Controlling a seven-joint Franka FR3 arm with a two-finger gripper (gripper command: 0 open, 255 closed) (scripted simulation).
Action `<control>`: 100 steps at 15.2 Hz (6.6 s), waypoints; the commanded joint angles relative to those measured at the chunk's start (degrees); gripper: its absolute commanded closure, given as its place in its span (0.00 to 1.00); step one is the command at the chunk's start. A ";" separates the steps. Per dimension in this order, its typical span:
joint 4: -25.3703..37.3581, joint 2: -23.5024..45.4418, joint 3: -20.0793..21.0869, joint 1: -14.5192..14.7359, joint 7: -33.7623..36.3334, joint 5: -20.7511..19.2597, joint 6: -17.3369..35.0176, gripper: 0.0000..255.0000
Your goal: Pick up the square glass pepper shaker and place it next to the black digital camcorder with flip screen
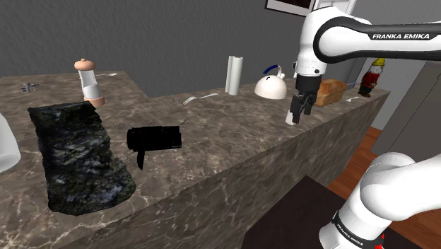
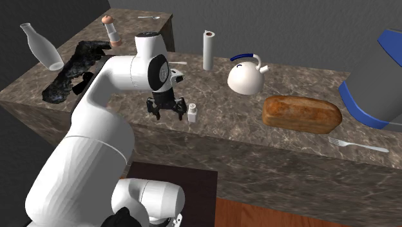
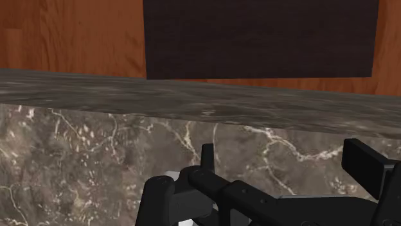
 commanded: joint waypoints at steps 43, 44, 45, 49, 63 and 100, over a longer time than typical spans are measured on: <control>19.09 22.96 -7.84 -3.55 -7.82 -2.26 -3.09 1.00; 19.91 23.01 -7.82 -3.54 -7.87 -2.24 -3.86 1.00; 20.73 23.07 -7.79 -3.53 -7.93 -2.23 -4.62 1.00; 24.17 23.45 -7.69 -3.49 -8.17 -2.17 -7.68 1.00; 38.00 26.38 -7.46 -3.37 -9.19 -2.00 -18.55 1.00; 68.39 50.14 20.72 16.13 41.31 9.64 -24.22 1.00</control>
